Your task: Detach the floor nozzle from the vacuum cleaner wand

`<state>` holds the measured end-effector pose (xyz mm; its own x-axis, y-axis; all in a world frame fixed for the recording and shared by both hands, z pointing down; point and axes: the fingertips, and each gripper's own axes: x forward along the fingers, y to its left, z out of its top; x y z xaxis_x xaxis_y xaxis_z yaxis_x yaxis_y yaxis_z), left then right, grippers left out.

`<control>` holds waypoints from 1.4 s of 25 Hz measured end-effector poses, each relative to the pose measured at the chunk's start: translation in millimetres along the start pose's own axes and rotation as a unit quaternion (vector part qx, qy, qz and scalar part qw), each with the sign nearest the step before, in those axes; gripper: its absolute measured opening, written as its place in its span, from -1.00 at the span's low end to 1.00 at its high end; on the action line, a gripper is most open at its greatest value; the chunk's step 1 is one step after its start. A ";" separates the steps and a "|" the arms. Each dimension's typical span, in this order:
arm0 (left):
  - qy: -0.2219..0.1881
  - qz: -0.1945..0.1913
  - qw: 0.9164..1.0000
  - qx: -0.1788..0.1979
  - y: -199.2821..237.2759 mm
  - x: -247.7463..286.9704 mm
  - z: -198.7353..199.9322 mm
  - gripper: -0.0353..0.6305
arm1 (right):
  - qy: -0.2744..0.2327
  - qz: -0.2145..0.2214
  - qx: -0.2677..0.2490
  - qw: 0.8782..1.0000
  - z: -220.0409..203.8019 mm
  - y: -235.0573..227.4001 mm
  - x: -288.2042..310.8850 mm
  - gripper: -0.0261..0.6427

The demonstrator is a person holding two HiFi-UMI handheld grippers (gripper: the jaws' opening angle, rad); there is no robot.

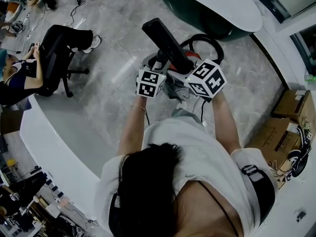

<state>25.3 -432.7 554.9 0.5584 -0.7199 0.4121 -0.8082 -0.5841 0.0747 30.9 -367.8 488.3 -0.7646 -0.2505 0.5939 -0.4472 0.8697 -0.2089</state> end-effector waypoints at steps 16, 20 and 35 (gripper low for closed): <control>-0.002 -0.009 1.000 0.000 -1.2 -0.4 -1.5 -0.45 | 0.008 0.008 0.012 1.000 -1.7 3.7 -0.6 -0.57; -0.006 -0.013 1.000 -0.001 -1.2 -0.2 -1.5 -0.45 | 0.014 0.007 0.036 0.999 -1.5 6.8 -2.5 -0.57; -0.012 -0.026 1.000 -0.010 -8.2 2.6 -0.9 -0.44 | 0.049 -0.017 0.050 0.997 -1.3 9.0 -11.0 -0.58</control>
<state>33.2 -429.4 556.2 0.6033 -0.6981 0.3857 -0.7818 -0.6131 0.1132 35.9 -356.6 480.9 -0.7011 -0.2321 0.6742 -0.5198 0.8137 -0.2604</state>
